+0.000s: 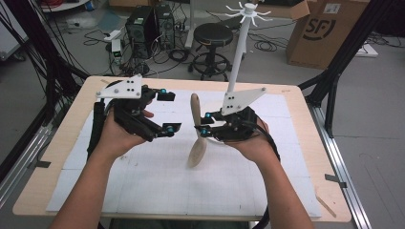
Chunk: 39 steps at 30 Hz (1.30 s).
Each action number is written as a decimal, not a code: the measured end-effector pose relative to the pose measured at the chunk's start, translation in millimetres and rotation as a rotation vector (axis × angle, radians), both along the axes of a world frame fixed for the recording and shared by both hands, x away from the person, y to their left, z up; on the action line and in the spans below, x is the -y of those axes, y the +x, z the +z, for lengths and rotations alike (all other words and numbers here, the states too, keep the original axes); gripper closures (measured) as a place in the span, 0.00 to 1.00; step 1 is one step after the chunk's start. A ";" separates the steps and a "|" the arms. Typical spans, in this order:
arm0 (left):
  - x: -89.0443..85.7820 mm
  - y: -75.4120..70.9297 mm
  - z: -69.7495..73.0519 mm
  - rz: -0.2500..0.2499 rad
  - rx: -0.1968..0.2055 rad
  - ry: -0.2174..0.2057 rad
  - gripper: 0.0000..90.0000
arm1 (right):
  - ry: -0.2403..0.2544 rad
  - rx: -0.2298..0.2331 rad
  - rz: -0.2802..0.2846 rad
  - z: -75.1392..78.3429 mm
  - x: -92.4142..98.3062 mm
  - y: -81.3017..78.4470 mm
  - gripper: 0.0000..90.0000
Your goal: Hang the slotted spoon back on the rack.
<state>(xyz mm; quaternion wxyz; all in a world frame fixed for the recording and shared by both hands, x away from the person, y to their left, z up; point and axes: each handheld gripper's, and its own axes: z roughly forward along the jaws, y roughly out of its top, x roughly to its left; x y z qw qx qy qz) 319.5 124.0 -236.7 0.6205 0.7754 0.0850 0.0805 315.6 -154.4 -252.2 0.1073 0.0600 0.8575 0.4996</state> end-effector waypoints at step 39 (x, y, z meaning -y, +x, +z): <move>32.3 4.9 -1.9 -0.085 0.004 -0.013 0.59 | 0.005 0.007 0.020 -1.0 -2.6 0.1 0.82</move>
